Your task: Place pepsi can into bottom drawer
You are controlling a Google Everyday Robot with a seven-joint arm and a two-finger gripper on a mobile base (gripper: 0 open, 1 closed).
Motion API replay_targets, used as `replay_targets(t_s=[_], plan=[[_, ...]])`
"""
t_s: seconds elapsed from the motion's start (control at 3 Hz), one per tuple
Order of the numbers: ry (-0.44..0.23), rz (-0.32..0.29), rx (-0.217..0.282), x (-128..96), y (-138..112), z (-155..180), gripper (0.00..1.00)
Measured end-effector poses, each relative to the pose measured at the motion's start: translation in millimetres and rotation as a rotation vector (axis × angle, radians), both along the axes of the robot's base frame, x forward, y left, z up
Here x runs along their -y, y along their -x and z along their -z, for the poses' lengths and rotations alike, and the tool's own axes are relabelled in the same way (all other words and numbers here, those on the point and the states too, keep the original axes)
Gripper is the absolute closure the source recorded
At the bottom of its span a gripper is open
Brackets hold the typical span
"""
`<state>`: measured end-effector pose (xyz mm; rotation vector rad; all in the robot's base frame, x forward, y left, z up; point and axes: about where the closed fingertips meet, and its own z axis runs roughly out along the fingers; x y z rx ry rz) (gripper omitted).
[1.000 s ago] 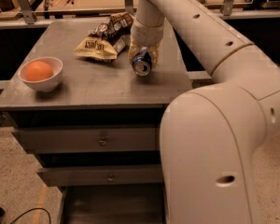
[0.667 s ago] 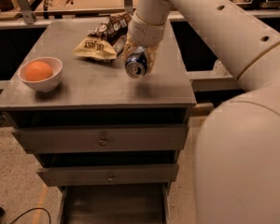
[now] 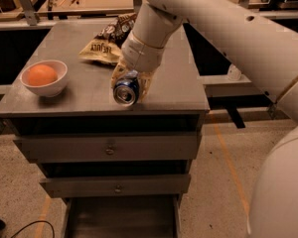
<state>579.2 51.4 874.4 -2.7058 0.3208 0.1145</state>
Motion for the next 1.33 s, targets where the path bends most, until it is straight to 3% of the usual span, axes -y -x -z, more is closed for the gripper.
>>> replay_targets(t_s=[0.33, 0.67, 1.0, 1.33], plan=[[-0.025, 0.066, -0.012, 1, 16, -15, 1.00], [-0.096, 0.230, -0.061, 2, 62, -36, 1.00], [-0.210, 0.529, -0.163, 8, 120, -31, 1.00], [-0.272, 0.708, -0.224, 13, 144, 4, 1.00]])
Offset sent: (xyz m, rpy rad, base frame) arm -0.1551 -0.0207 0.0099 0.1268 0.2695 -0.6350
